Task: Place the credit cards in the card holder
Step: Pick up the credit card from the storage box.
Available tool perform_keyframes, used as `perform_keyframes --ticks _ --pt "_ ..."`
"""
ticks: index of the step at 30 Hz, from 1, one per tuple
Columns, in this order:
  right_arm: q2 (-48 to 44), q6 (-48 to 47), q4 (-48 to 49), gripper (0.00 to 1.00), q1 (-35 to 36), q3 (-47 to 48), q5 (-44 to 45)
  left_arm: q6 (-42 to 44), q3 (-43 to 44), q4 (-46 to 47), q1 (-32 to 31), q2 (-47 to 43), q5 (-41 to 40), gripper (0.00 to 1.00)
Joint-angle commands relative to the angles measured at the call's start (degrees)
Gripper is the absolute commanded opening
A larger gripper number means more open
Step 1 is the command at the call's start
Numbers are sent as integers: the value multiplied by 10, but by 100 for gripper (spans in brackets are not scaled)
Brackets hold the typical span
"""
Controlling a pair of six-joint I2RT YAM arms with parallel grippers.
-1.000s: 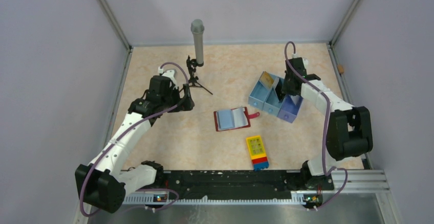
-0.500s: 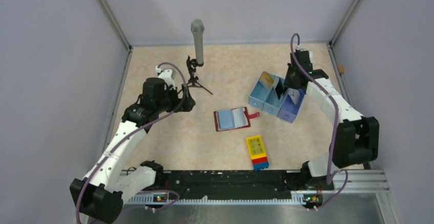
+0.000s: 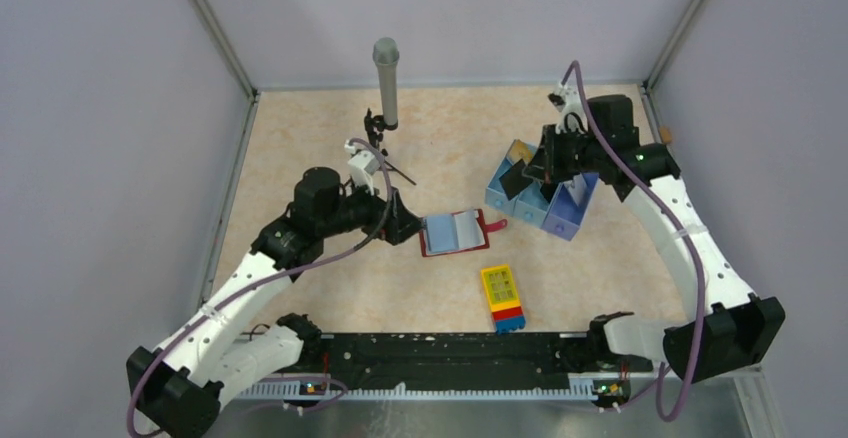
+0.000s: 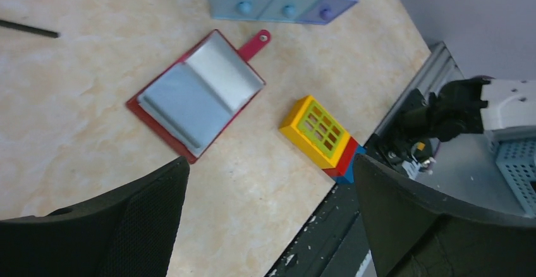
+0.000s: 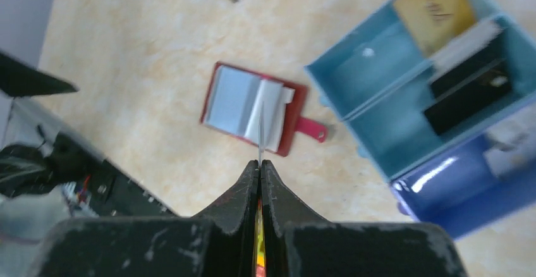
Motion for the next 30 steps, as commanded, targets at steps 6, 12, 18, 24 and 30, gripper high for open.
perform_keyframes --ticks 6,12,18,24,30 --pt "2 -55 -7 0 95 -25 -268 -53 -16 160 -69 40 102 99" --pt "21 -61 31 0 171 -42 -334 -49 -17 182 -107 78 162 99" --pt "43 -71 40 0 194 -34 -352 -59 -24 219 -130 94 243 67" --pt "63 -68 57 0 194 -35 -357 -120 -66 303 -134 106 299 21" --pt "86 -60 89 0 194 -46 -378 -149 -92 321 -135 129 286 23"
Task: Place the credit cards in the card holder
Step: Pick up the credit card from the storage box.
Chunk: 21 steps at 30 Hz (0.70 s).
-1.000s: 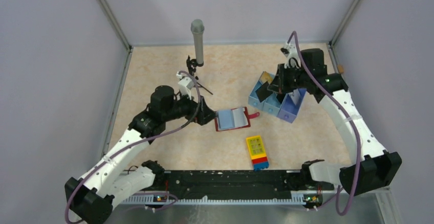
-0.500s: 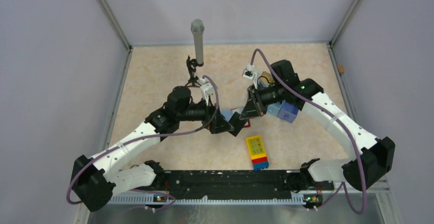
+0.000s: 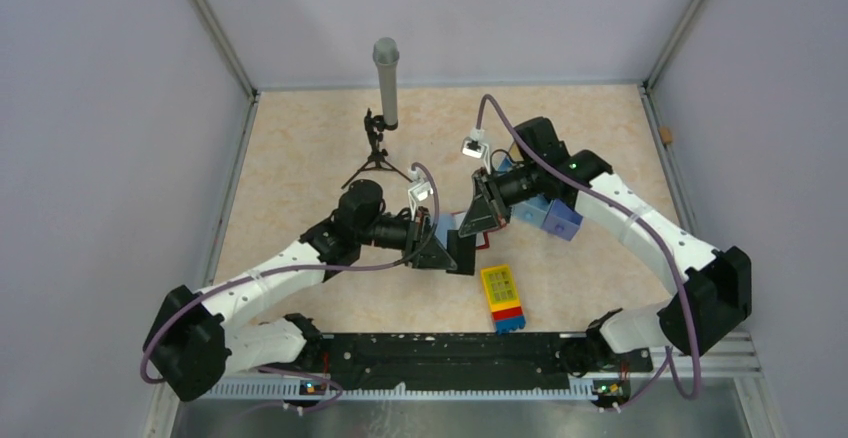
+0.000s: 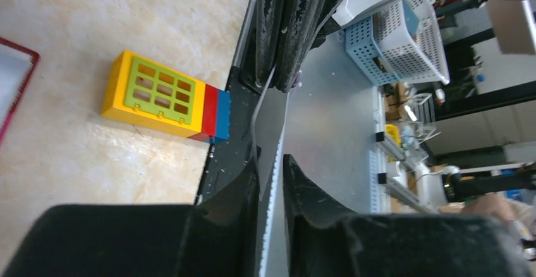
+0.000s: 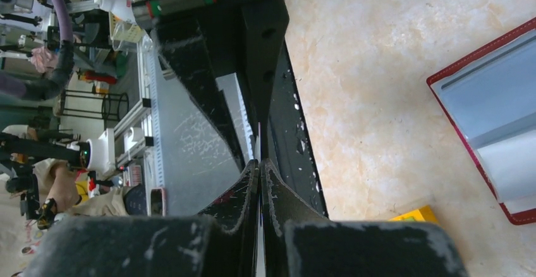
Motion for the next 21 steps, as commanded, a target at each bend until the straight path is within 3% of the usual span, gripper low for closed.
perform_keyframes --ticks 1,6,11,15,18,21 --pt "18 -2 62 0 5 -5 -20 -37 -18 64 -5 10 16 31" --pt "28 2 83 0 5 -18 -31 -104 -53 170 -5 24 -6 34" --pt "38 15 114 0 5 -33 -32 -196 -96 323 -5 47 -13 27" --pt "48 34 148 0 5 -42 -36 -240 -122 392 -5 61 -36 3" --pt "49 57 175 0 2 -50 -23 -256 -145 420 -5 56 -67 0" --pt "47 82 195 28 -11 -61 -8 -252 -163 416 -5 36 -111 0"
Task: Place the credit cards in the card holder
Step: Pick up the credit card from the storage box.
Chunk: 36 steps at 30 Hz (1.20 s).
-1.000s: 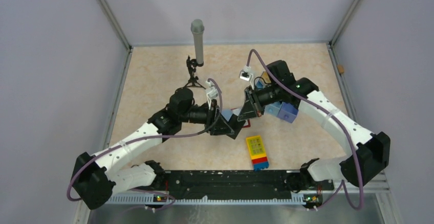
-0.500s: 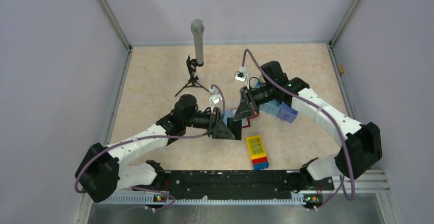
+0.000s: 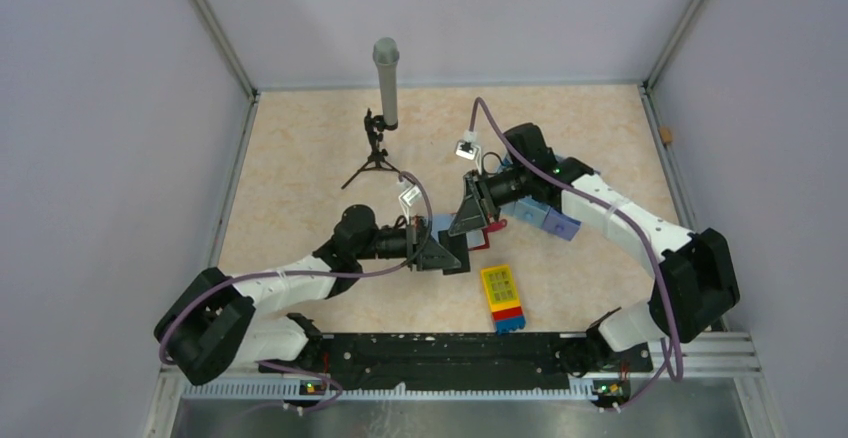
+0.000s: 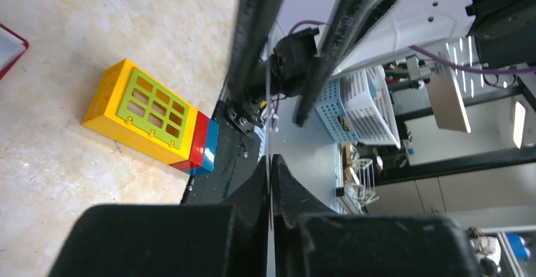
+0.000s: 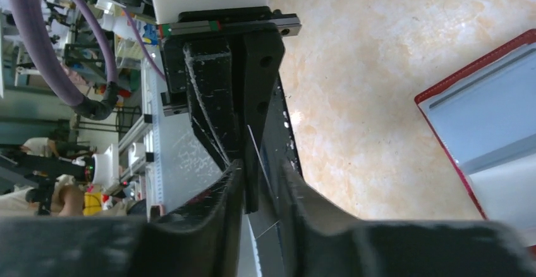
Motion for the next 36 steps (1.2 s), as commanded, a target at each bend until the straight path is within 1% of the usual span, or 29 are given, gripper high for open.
perform_keyframes --ticks 1,2,4,6,8,9,12,14,17,22,24,26,28,29,30,33,34,36 --pt "-6 42 75 38 -16 -17 15 -21 -22 75 -3 -32 -74 0" --pt "-10 57 87 46 -21 -27 18 -21 -27 72 -3 -40 -88 0" --pt "-22 78 111 54 -26 -44 21 -21 -33 63 -3 -56 -115 0" --pt "-33 100 139 56 -26 -62 19 -23 -39 59 -3 -69 -139 0" --pt "-42 129 176 55 -27 -85 16 -23 -42 58 -3 -82 -154 0" --pt "-45 141 191 54 -26 -91 15 -22 -42 56 -3 -86 -158 0" --pt "-50 168 227 43 -26 -102 4 -14 -34 32 -3 -92 -159 0" --pt "-52 196 265 38 -26 -113 -8 -14 -32 26 -3 -92 -161 0" --pt "-52 226 314 35 -21 -119 -19 -13 -29 25 -2 -88 -162 0" --pt "-50 241 339 20 -11 -130 -30 -14 -29 23 -2 -89 -173 0" --pt "-47 256 360 11 -11 -138 -42 -13 -31 24 -2 -92 -177 0" --pt "-47 267 366 0 -11 -142 -39 -7 -34 13 -2 -96 -186 0" --pt "-52 264 348 0 -11 -137 -18 3 -32 -20 -2 -103 -198 2" --pt "-57 264 340 0 -12 -135 -4 12 -31 -38 -2 -106 -204 9" --pt "-62 263 330 0 -12 -134 18 24 -31 -52 -2 -111 -210 21" --pt "-76 255 295 0 -23 -138 74 59 -22 -129 -1 -136 -242 65" --pt "-77 253 283 0 -31 -139 90 70 -18 -160 0 -145 -251 74" --pt "-74 249 266 0 -48 -143 108 83 -10 -221 0 -171 -275 85"
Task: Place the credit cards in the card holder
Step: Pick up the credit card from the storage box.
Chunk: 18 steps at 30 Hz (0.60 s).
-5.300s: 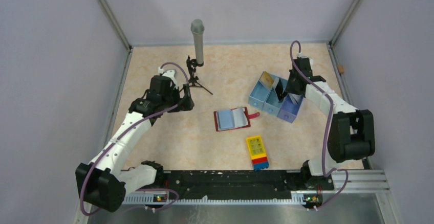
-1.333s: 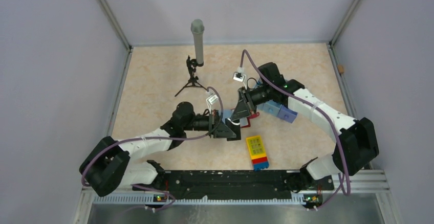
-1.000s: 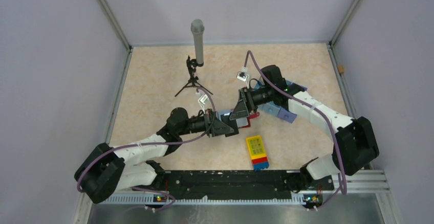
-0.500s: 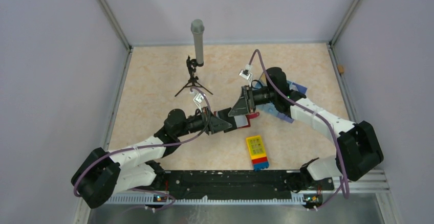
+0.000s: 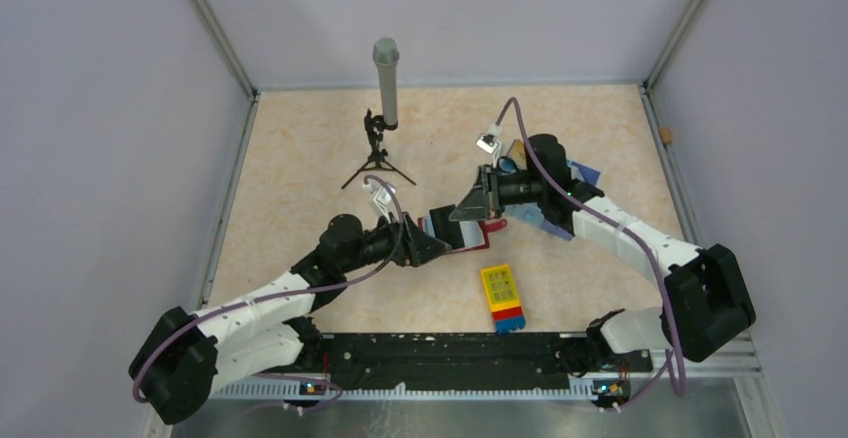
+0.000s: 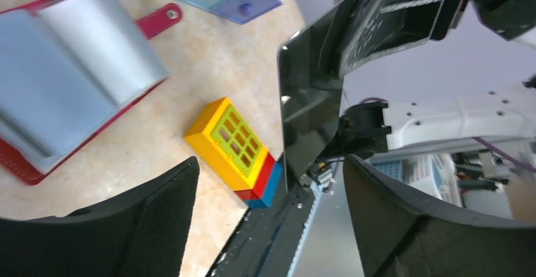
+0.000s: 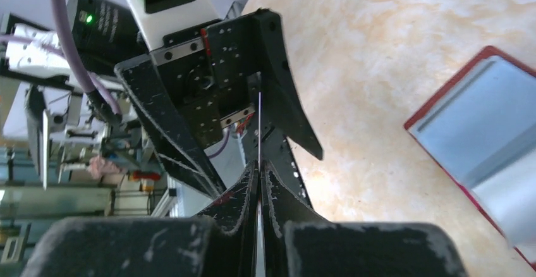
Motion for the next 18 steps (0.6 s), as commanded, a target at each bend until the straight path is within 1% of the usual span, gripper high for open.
perform_keyframes --ticks 1,2,3,6,9,11,14,18 --pt "-20 -12 -42 0 -29 -3 70 57 30 -138 1 -58 -72 90" --pt "-18 -21 -52 0 -37 -4 84 65 31 -173 2 -71 -97 95" --pt "-16 -33 -63 0 -41 -2 103 69 33 -196 3 -85 -117 98" --pt "-4 -70 -106 0 -46 5 155 87 34 -250 5 -113 -161 99" --pt "18 -84 -104 0 -46 4 176 77 41 -310 12 -118 -215 99" --pt "40 -88 -93 0 -46 1 177 61 44 -342 24 -110 -222 99" --pt "73 -92 -79 0 -46 2 180 35 34 -345 32 -97 -226 99" --pt "113 -97 -70 0 -46 13 187 4 17 -320 36 -69 -235 99"
